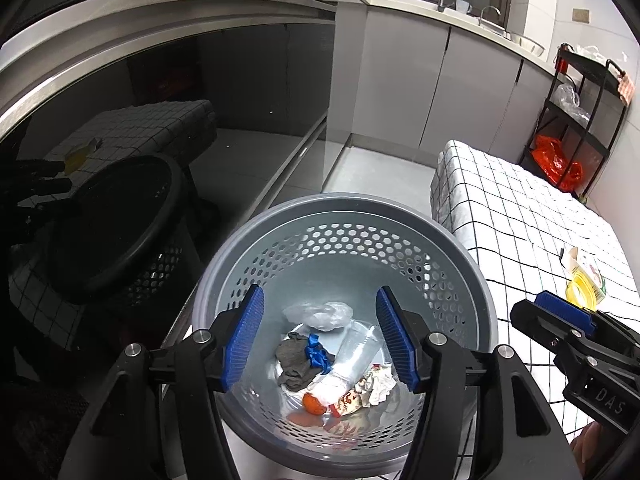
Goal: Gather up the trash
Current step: 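Move both tools back over the table toward the yellow lid and box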
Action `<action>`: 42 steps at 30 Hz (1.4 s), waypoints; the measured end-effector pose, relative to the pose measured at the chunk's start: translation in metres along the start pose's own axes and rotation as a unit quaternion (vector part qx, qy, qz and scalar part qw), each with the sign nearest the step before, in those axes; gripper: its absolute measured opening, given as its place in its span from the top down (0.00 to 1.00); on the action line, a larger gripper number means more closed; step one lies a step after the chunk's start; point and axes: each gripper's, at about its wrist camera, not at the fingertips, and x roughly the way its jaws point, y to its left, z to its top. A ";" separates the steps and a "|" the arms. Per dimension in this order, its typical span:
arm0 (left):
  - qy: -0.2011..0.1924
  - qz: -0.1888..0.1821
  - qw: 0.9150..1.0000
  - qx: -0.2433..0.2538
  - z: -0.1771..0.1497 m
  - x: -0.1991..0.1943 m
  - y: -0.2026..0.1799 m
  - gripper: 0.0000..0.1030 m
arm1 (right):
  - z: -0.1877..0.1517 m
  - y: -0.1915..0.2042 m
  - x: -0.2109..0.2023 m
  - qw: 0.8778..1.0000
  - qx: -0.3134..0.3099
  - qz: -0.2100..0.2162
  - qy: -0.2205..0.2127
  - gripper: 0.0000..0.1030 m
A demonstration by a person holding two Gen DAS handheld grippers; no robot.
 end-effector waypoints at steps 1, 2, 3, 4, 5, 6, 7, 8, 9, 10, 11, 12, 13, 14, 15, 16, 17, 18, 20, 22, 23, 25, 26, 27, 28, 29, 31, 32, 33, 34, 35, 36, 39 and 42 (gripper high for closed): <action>-0.001 0.000 1.000 0.004 0.000 0.000 -0.004 0.43 | -0.002 -0.004 -0.002 1.000 0.002 -0.004 -0.001 0.53; -0.002 0.000 1.000 0.006 0.000 0.000 -0.006 0.43 | -0.004 -0.007 -0.005 1.000 0.003 -0.007 -0.002 0.52; -0.002 -0.002 1.000 0.010 0.000 -0.001 -0.011 0.42 | -0.006 -0.011 -0.008 1.000 0.005 -0.010 -0.003 0.52; -0.003 -0.004 1.000 0.013 0.000 -0.001 -0.014 0.41 | -0.007 -0.017 -0.010 1.000 0.008 -0.014 -0.004 0.52; -0.003 -0.007 1.000 0.016 -0.001 -0.001 -0.018 0.40 | -0.009 -0.022 -0.014 1.000 0.012 -0.017 -0.005 0.52; -0.004 -0.010 1.000 0.020 -0.001 -0.001 -0.024 0.39 | -0.011 -0.028 -0.017 1.000 0.016 -0.021 -0.006 0.52; -0.004 -0.013 1.000 0.023 0.000 -0.001 -0.029 0.37 | -0.012 -0.036 -0.021 0.999 0.021 -0.025 -0.007 0.52; -0.004 -0.015 1.000 0.027 0.000 -0.001 -0.034 0.36 | -0.013 -0.043 -0.025 0.999 0.027 -0.029 -0.008 0.52; -0.005 -0.019 0.999 0.031 -0.001 -0.001 -0.040 0.35 | -0.014 -0.050 -0.029 0.999 0.032 -0.034 -0.010 0.51; -0.005 -0.022 0.999 0.034 -0.001 -0.001 -0.045 0.35 | -0.016 -0.058 -0.034 0.998 0.037 -0.041 -0.013 0.50; -0.005 -0.026 0.999 0.038 -0.002 -0.001 -0.051 0.34 | -0.018 -0.066 -0.038 0.998 0.042 -0.047 -0.015 0.49; -0.005 -0.030 0.999 0.041 -0.002 -0.001 -0.057 0.34 | -0.020 -0.072 -0.043 0.997 0.046 -0.053 -0.018 0.49; -0.005 -0.035 0.998 0.044 -0.002 -0.001 -0.064 0.33 | -0.021 -0.082 -0.049 0.997 0.051 -0.062 -0.021 0.49; -0.005 -0.039 0.998 0.046 -0.003 -0.001 -0.069 0.32 | -0.023 -0.089 -0.054 0.996 0.055 -0.068 -0.023 0.49; -0.005 -0.044 0.998 0.050 -0.004 -0.002 -0.077 0.30 | -0.024 -0.096 -0.058 0.995 0.058 -0.074 -0.025 0.47; -0.006 -0.048 0.997 0.052 -0.004 -0.002 -0.083 0.27 | -0.025 -0.105 -0.064 0.994 0.062 -0.082 -0.028 0.46; -0.006 -0.054 0.997 0.055 -0.004 -0.002 -0.090 0.26 | -0.026 -0.114 -0.070 0.993 0.068 -0.089 -0.031 0.46; -0.006 -0.058 0.997 0.058 -0.005 -0.001 -0.098 0.25 | -0.026 -0.121 -0.075 0.992 0.074 -0.095 -0.035 0.46; -0.003 -0.067 0.996 0.063 -0.006 0.000 -0.111 0.25 | -0.026 -0.141 -0.088 0.989 0.094 -0.102 -0.046 0.45; 0.000 -0.074 0.995 0.072 -0.009 0.001 -0.126 0.24 | -0.026 -0.158 -0.099 0.986 0.110 -0.111 -0.059 0.45; 0.002 -0.077 0.994 0.077 -0.010 0.002 -0.135 0.24 | -0.025 -0.166 -0.105 0.984 0.115 -0.117 -0.065 0.45; 0.006 -0.083 0.993 0.085 -0.013 0.004 -0.147 0.24 | -0.026 -0.184 -0.115 0.981 0.127 -0.127 -0.079 0.43; 0.007 -0.086 0.992 0.090 -0.014 0.004 -0.154 0.24 | -0.026 -0.192 -0.119 0.979 0.133 -0.131 -0.084 0.43; 0.007 -0.090 0.991 0.095 -0.015 0.004 -0.161 0.24 | -0.026 -0.199 -0.122 0.977 0.142 -0.133 -0.090 0.42; 0.006 -0.092 0.991 0.099 -0.016 0.004 -0.167 0.22 | -0.027 -0.208 -0.126 0.975 0.154 -0.131 -0.096 0.41; 0.004 -0.094 0.990 0.103 -0.016 0.004 -0.174 0.21 | -0.027 -0.215 -0.127 0.973 0.164 -0.128 -0.099 0.41; 0.006 -0.103 0.989 0.107 -0.016 0.005 -0.185 0.20 | -0.028 -0.231 -0.131 0.969 0.181 -0.133 -0.104 0.41; 0.007 -0.107 0.988 0.109 -0.016 0.006 -0.193 0.20 | -0.028 -0.238 -0.133 0.967 0.187 -0.139 -0.107 0.41; 0.008 -0.109 0.988 0.111 -0.017 0.007 -0.199 0.20 | -0.028 -0.243 -0.135 0.965 0.190 -0.143 -0.109 0.41; 0.010 -0.110 0.987 0.114 -0.016 0.009 -0.205 0.20 | -0.026 -0.250 -0.137 0.963 0.195 -0.146 -0.112 0.41; 0.012 -0.112 0.987 0.118 -0.017 0.011 -0.213 0.20 | -0.024 -0.253 -0.139 0.962 0.198 -0.147 -0.116 0.41; 0.014 -0.113 0.986 0.121 -0.019 0.012 -0.219 0.20 | -0.022 -0.258 -0.142 0.961 0.202 -0.148 -0.121 0.39; 0.016 -0.119 0.984 0.133 -0.023 0.015 -0.241 0.19 | -0.019 -0.269 -0.149 0.958 0.213 -0.143 -0.130 0.37; 0.016 -0.126 0.981 0.145 -0.024 0.020 -0.264 0.17 | -0.015 -0.281 -0.151 0.957 0.226 -0.130 -0.130 0.34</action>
